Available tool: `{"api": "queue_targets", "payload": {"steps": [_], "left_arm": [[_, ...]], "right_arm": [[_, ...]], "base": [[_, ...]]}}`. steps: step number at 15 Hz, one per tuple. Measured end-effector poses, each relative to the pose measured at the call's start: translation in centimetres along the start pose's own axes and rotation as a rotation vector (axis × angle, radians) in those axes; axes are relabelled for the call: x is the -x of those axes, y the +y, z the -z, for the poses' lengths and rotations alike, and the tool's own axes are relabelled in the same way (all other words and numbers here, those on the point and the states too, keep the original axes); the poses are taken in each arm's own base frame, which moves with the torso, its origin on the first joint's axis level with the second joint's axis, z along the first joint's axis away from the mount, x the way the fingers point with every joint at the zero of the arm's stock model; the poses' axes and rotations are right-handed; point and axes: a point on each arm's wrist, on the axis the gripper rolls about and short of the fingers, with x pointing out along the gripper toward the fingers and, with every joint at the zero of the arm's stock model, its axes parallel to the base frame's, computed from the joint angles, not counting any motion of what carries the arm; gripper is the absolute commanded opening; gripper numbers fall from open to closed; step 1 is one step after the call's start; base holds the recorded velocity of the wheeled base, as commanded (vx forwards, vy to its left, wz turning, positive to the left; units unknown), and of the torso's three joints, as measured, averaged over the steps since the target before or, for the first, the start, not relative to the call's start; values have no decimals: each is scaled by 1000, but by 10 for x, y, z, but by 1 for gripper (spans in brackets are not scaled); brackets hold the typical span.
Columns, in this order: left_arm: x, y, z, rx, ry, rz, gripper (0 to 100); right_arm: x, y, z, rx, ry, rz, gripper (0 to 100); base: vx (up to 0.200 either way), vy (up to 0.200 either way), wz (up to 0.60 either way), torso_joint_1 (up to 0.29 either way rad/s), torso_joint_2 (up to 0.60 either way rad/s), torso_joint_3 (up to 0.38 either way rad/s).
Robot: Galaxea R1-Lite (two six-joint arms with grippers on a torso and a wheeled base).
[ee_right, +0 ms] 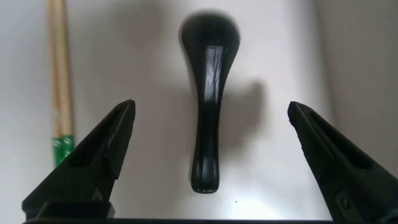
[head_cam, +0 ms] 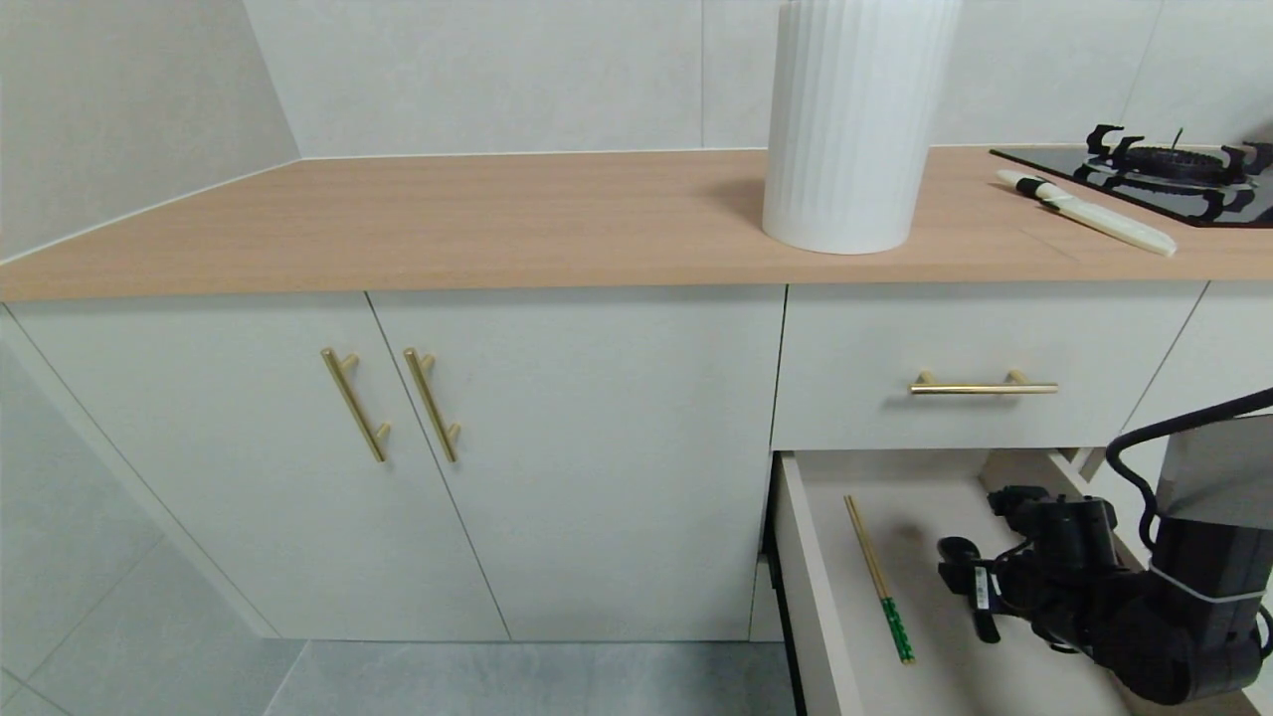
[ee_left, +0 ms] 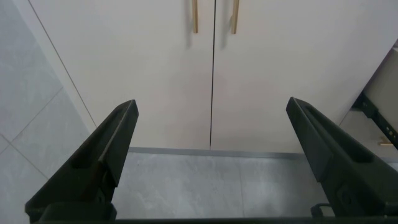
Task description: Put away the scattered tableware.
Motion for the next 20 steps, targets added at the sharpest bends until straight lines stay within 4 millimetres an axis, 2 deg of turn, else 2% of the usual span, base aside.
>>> {"api": "queue_targets", "payload": {"steps": [7,12,14,17,20], "left_arm": [[0,0,0,0,0,0,100],[0,0,0,-1,0,0,100],[0,0,0,0,0,0,100],[0,0,0,0,1,0,100],[0,0,0,0,0,0,100]], "right_arm": [[62,-10,-40,-7,-4,-9,100],[110,-15,-58,8,56,-36,100],[136,-17,-63,14,139,-123,100],[185,-20,-72,29,289,-270,100],[221,-16,-84,65,262,-336,100]], "base": [[0,0,0,0,0,0],[0,0,0,0,0,0],[0,0,0,0,0,0],[0,0,0,0,0,0],[-133,0,0,0,0,3]]}}
